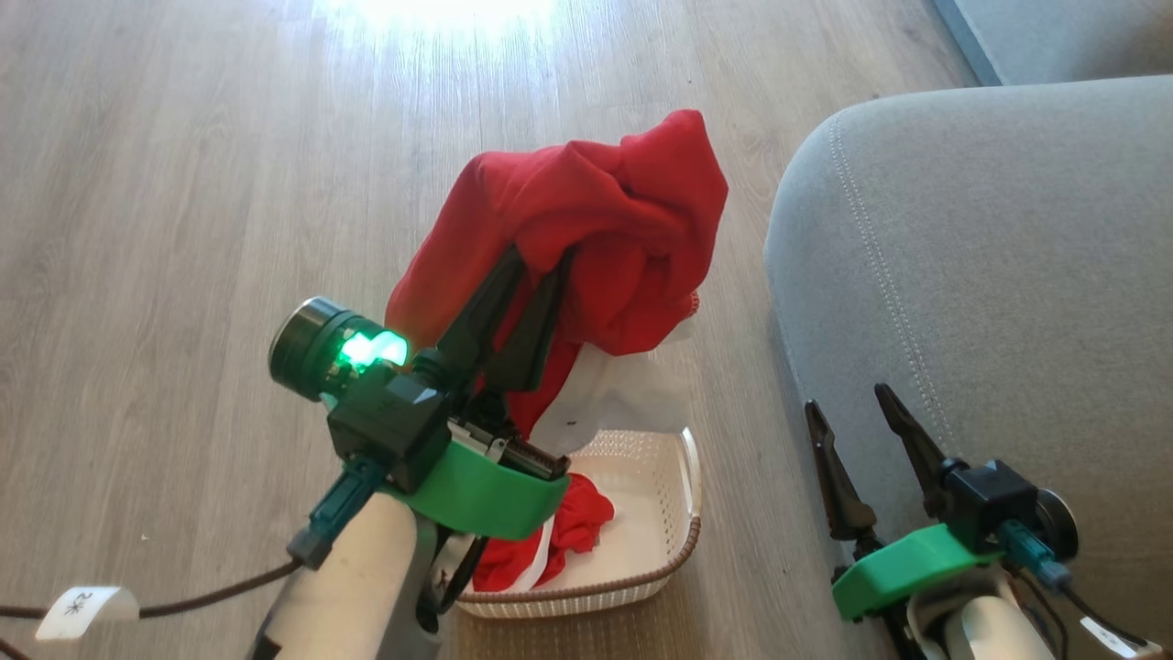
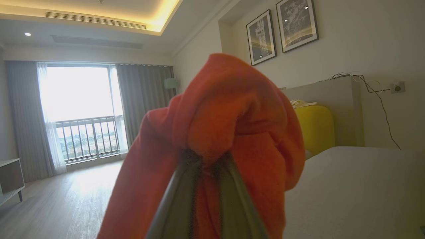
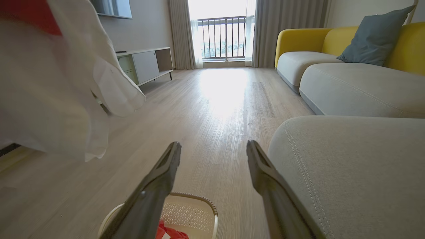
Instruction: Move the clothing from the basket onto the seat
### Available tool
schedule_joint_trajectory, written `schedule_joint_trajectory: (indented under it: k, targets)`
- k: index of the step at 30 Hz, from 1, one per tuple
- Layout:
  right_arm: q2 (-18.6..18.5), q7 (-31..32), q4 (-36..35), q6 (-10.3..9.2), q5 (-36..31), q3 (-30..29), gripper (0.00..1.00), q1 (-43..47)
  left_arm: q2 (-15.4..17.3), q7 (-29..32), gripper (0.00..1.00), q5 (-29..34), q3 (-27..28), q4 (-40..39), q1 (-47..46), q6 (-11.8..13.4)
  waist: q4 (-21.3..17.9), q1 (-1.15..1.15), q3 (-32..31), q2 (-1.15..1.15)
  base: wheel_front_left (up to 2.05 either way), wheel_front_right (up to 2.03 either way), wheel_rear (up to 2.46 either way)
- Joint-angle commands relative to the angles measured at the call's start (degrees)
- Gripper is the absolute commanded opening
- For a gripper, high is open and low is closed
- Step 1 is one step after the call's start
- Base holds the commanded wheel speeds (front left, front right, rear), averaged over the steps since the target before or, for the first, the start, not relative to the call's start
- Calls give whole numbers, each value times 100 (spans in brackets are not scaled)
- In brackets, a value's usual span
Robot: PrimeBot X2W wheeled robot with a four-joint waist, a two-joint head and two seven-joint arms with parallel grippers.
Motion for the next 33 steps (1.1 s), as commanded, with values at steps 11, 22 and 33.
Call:
schedule_joint_trajectory:
  k: [11,22,33]
  targets:
    - [-885,-37,-1586,-1,47,1830,100,-377,22,-24,0,-13,221,-111,-252,-2,-60,0,105,0,0,0,0]
    - [-1162,-37,-2027,-1,-86,2098,100,-501,22,-24,0,7,112,64,-217,-90,-29,0,119,0,0,0,0]
    - [-1058,-37,-1796,-1,-168,2079,100,-592,22,-24,0,40,-411,267,-147,-284,54,0,94,0,0,0,0]
